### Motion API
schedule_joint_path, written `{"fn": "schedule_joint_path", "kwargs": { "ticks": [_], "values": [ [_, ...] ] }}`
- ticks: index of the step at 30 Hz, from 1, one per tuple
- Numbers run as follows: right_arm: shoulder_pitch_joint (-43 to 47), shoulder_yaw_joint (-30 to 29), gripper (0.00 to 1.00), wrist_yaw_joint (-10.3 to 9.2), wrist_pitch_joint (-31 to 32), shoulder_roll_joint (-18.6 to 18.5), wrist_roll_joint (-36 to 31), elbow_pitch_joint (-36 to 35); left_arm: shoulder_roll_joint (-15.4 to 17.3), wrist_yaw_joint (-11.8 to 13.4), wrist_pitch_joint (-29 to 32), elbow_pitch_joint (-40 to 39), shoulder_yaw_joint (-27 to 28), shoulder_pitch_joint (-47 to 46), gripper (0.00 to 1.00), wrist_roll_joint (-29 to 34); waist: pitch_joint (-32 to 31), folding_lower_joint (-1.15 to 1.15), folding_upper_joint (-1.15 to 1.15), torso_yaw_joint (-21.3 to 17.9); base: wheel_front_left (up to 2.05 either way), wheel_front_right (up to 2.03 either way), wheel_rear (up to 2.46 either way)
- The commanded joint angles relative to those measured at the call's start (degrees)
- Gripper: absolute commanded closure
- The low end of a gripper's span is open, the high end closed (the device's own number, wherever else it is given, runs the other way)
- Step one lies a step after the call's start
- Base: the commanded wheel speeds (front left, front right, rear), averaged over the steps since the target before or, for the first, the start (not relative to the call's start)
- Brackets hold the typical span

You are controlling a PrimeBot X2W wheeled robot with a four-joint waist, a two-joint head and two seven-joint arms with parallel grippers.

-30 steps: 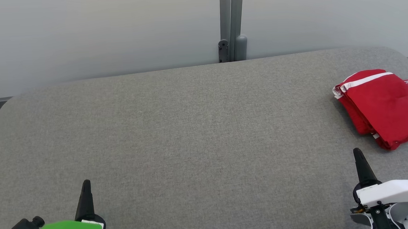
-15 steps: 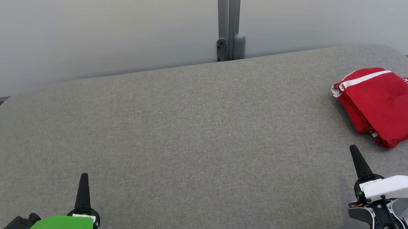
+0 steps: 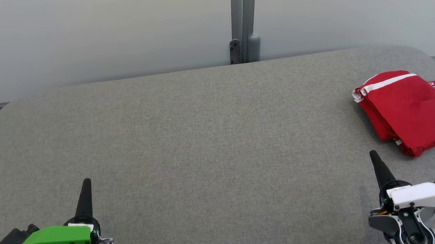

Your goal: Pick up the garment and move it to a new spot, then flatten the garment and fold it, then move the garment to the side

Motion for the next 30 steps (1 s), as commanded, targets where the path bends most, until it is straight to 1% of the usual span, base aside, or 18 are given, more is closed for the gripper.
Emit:
{"fn": "schedule_joint_path", "kwargs": {
  "ticks": [1, 30],
  "values": [
    [-1.2, 0.0, 1.0, 0.03, 0.4, -0.2, 1.5, 0.0, 0.3, -0.3, 0.3, -0.4, 0.3, -1.3, 1.0, -1.2, 0.0, 0.0, 0.0, 0.0, 0.0, 0.0, 0.0],
    [-3.1, 0.1, 1.0, 0.02, 3.6, -0.2, 15.0, 1.3, 0.4, -0.6, 3.5, -0.5, 1.7, -3.2, 1.0, -13.1, 0.6, 0.0, 0.0, -0.6, 0.0, 0.0, 0.0]
  ]
}}
